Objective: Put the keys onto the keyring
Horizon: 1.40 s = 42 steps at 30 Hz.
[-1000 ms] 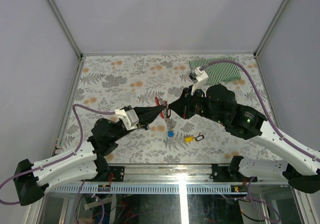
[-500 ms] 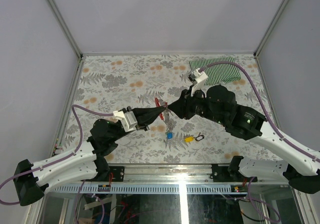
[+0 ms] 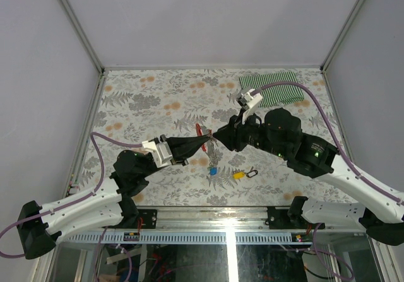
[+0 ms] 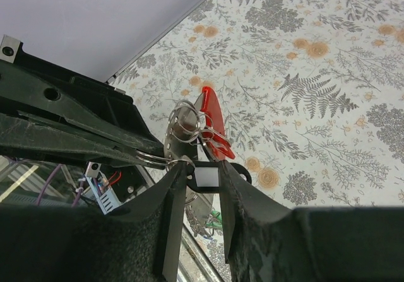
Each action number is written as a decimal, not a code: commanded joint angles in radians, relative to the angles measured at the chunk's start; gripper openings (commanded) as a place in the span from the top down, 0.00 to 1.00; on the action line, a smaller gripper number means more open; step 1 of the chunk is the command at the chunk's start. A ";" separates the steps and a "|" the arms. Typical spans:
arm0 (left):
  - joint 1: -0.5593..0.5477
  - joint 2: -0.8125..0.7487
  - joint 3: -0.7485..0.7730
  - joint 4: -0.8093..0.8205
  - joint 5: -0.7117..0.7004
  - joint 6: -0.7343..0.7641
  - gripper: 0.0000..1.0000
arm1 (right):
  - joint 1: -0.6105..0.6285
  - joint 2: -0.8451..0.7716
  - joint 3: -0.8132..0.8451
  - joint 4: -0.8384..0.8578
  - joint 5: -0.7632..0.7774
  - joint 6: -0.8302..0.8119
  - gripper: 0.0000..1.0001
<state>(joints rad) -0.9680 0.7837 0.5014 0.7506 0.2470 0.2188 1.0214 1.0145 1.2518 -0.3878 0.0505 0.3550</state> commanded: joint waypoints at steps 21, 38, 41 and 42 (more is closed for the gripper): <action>-0.004 -0.031 -0.007 0.140 0.028 -0.004 1.00 | 0.005 -0.145 -0.089 0.300 -0.213 -0.198 0.61; -0.004 -0.032 -0.025 0.251 0.247 -0.101 1.00 | 0.005 -0.241 -0.200 0.392 -0.565 -0.634 0.56; -0.003 -0.031 -0.025 0.256 0.269 -0.105 1.00 | 0.005 -0.219 -0.167 0.341 -0.593 -0.642 0.58; -0.004 -0.032 -0.024 0.257 0.273 -0.108 1.00 | 0.005 -0.213 -0.161 0.332 -0.597 -0.644 0.59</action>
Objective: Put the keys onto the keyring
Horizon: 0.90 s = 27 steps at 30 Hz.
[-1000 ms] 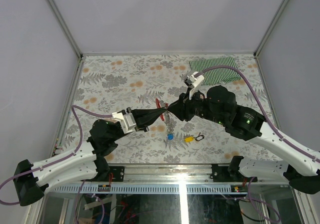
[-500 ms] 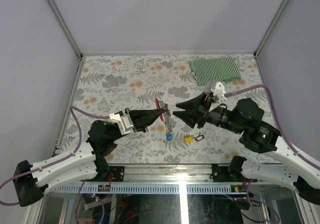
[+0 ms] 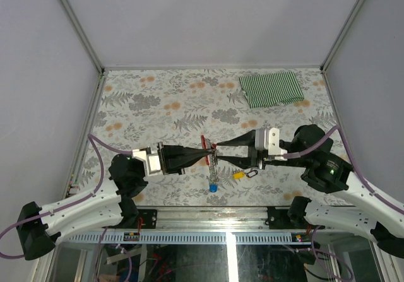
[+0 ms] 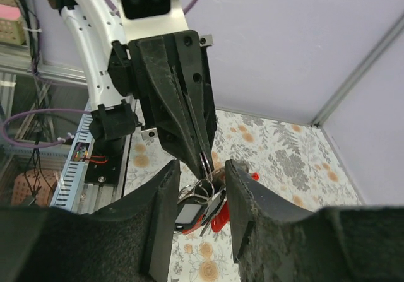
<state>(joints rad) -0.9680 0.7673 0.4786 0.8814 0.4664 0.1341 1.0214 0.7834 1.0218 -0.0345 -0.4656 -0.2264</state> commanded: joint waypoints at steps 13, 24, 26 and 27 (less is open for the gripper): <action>-0.004 -0.014 0.001 0.138 0.092 -0.025 1.00 | 0.005 0.052 0.071 -0.068 -0.105 -0.078 0.60; -0.003 -0.001 0.009 0.161 0.118 -0.041 1.00 | 0.005 0.054 0.061 -0.050 -0.126 -0.059 0.75; -0.003 -0.001 0.011 0.158 0.122 -0.039 1.00 | 0.005 0.054 0.061 -0.045 -0.129 -0.058 0.75; -0.004 0.000 0.012 0.155 0.123 -0.040 1.00 | 0.005 0.056 0.060 -0.044 -0.130 -0.058 0.74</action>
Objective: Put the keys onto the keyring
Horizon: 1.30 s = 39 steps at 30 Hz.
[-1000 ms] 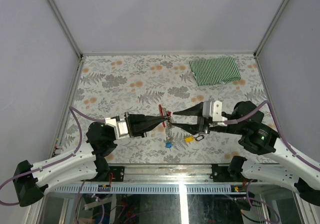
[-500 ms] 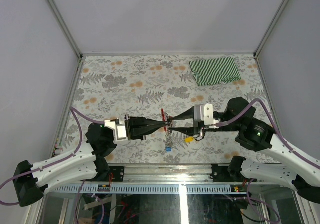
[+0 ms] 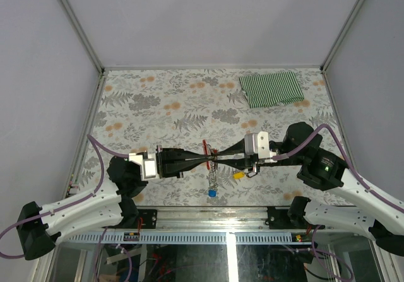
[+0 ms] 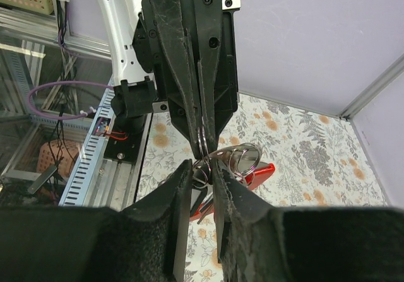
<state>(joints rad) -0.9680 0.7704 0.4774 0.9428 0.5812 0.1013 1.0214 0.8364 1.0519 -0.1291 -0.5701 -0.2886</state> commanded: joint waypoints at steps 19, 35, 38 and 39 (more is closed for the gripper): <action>-0.004 0.001 0.040 0.032 0.002 0.016 0.95 | 0.006 0.021 0.068 -0.038 -0.007 -0.017 1.00; -0.004 0.002 0.203 -0.612 -0.029 0.370 0.76 | 0.006 0.230 0.397 -0.667 0.336 -0.300 1.00; -0.003 0.013 0.208 -0.646 -0.048 0.381 0.74 | 0.005 0.276 0.442 -0.741 0.396 -0.311 1.00; -0.003 0.017 0.208 -0.655 -0.057 0.384 0.74 | 0.005 0.287 0.453 -0.759 0.411 -0.312 1.00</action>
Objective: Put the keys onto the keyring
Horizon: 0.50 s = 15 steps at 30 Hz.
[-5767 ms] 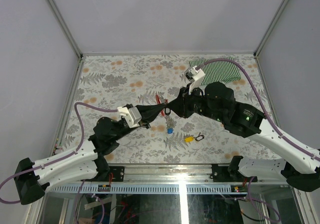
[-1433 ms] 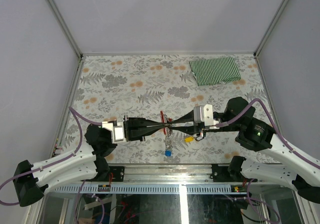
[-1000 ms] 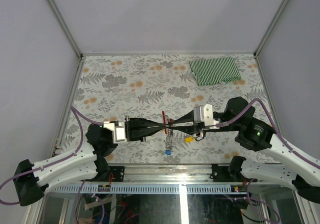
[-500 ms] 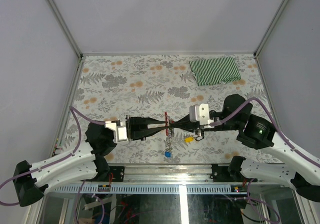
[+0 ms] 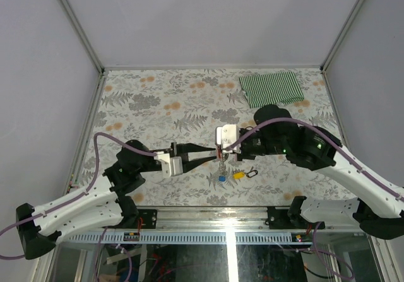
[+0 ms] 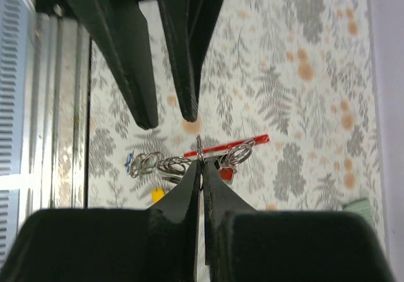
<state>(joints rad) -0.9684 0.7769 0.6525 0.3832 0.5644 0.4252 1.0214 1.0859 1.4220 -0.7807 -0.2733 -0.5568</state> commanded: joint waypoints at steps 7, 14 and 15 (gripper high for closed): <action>-0.004 0.051 0.019 -0.046 -0.097 0.019 0.73 | 0.005 0.060 0.114 -0.143 0.138 -0.058 1.00; -0.003 0.134 0.022 0.075 -0.047 -0.070 0.73 | 0.005 0.057 0.092 -0.117 0.125 -0.062 1.00; -0.003 0.145 0.021 0.091 -0.046 -0.079 0.73 | 0.005 0.057 0.090 -0.113 0.123 -0.063 1.00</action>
<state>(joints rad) -0.9680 0.8875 0.6548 0.3470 0.5011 0.4088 1.0214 1.1526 1.4796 -0.9375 -0.1665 -0.6037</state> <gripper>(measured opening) 0.268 0.017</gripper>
